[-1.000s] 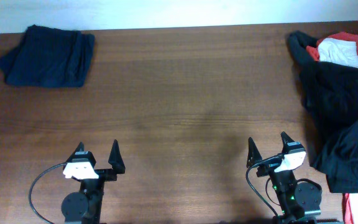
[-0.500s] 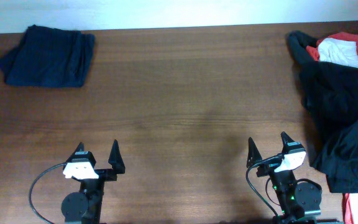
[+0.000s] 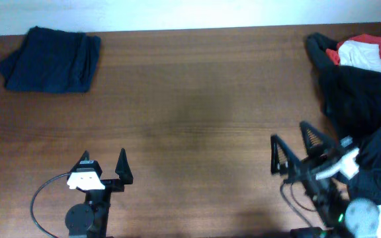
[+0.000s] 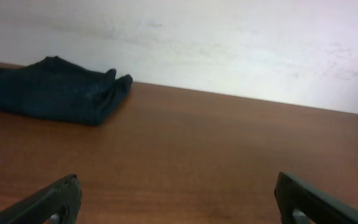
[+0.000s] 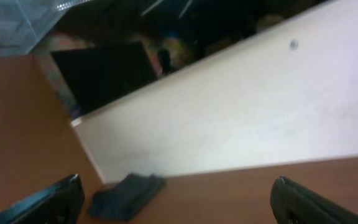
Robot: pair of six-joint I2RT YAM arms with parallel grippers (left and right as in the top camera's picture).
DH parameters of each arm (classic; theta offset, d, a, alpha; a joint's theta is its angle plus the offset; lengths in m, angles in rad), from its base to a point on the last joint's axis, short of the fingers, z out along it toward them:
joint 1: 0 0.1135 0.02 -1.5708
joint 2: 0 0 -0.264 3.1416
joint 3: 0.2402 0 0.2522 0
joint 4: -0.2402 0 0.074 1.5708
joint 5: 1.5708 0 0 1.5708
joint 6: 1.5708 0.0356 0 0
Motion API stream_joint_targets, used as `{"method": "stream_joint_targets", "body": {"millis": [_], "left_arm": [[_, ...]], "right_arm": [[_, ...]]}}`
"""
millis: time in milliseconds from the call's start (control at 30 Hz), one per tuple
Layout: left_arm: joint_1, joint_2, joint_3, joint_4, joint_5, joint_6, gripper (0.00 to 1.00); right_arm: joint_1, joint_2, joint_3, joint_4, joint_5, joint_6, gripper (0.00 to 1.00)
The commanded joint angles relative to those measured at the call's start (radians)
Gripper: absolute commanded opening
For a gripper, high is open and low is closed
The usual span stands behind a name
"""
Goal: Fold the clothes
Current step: 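Reach the right gripper into the right pile and grasp the black garment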
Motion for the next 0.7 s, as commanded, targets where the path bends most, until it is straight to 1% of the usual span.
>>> {"method": "stream_joint_targets", "body": {"millis": [0,67,100,133,167,200,233,267,300,367,433,500,533,567,600,667], "left_arm": [[-0.004,-0.005,-0.008,0.002,-0.002,0.013,0.99],[-0.004,-0.005,-0.008,0.002,-0.002,0.013,0.99],[-0.004,-0.005,-0.008,0.002,-0.002,0.013,0.99],[-0.004,-0.005,-0.008,0.003,-0.002,0.013,0.99],[-0.004,-0.005,-0.008,0.002,-0.002,0.013,0.99],[-0.004,-0.005,-0.008,0.003,-0.002,0.013,0.99],[-0.004,-0.005,-0.008,0.002,-0.002,0.013,0.99],[-0.004,-0.005,-0.008,0.002,-0.002,0.013,0.99],[-0.004,-0.005,-0.008,0.002,-0.002,0.013,0.99],[-0.004,-0.005,-0.008,0.002,-0.002,0.013,0.99],[-0.004,-0.005,-0.008,0.002,-0.002,0.013,0.99],[-0.004,-0.005,-0.008,0.002,-0.002,0.013,0.99],[-0.004,-0.005,-0.008,0.002,-0.002,0.013,0.99],[-0.004,-0.005,-0.008,0.002,-0.002,0.013,0.99],[-0.004,-0.005,-0.008,0.002,-0.002,0.013,0.99],[-0.004,-0.005,-0.008,0.002,-0.002,0.013,0.99]], "right_arm": [[-0.004,0.385,0.390,-0.238,0.126,-0.225,0.99],[-0.004,0.748,0.845,-0.655,0.245,-0.314,0.99],[-0.005,0.873,1.019,-0.819,0.322,-0.338,0.99],[-0.005,1.037,1.255,-0.989,0.420,-0.351,0.99],[-0.005,1.217,1.515,-1.139,0.565,-0.445,0.99],[-0.005,1.290,1.592,-1.167,0.650,-0.489,0.99],[-0.017,1.365,1.627,-1.173,0.766,-0.485,0.99],[-0.035,1.405,1.627,-1.169,0.796,-0.468,0.99],[-0.082,1.474,1.627,-1.165,0.830,-0.468,0.99],[-0.215,1.600,1.627,-1.158,0.829,-0.469,0.99],[-0.319,1.677,1.626,-1.158,0.741,-0.483,0.99],[-0.401,1.753,1.626,-1.163,0.667,-0.533,0.99],[-0.427,1.778,1.625,-1.168,0.652,-0.534,0.99],[-0.458,1.804,1.623,-1.173,0.538,-0.607,0.99],[-0.477,1.822,1.623,-1.173,0.489,-0.652,0.99],[-0.483,1.834,1.616,-1.178,0.459,-0.698,0.99]]}}
